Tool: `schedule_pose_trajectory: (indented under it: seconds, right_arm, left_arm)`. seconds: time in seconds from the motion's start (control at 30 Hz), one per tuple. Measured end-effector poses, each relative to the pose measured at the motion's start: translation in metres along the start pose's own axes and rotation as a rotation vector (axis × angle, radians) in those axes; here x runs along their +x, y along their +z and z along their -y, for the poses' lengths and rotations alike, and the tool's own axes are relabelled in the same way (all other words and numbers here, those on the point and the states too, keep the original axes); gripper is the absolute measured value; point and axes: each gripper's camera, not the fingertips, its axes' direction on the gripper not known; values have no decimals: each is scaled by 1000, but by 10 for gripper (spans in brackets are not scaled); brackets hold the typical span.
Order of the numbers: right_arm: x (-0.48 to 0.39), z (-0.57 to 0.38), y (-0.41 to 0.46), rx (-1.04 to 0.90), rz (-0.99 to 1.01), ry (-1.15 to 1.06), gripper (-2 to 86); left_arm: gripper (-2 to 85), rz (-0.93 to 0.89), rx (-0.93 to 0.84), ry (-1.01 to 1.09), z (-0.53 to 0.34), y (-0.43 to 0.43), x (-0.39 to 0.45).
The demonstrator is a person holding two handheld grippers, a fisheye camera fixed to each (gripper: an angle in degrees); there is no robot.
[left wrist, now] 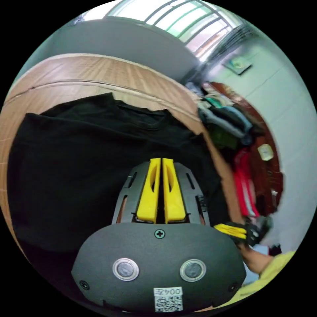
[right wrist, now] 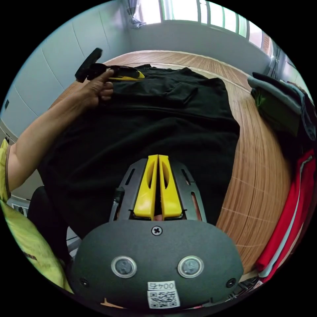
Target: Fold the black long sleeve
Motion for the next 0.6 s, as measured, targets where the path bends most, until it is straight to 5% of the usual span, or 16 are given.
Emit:
schedule_pose_trajectory:
  seconds: [0.13,0.3,0.6]
  right_arm:
    - [21,-43,-35,-5,23,63,53]
    - [37,-100,-75,-32,31,180,72]
    - [90,-225,-127,206,389,615,90]
  left_arm:
    - [27,46,171,104,-53,-121,36]
    - [57,144,155,132,-178,-237,46]
    - [101,-28,345,-409,-462,-390,-47]
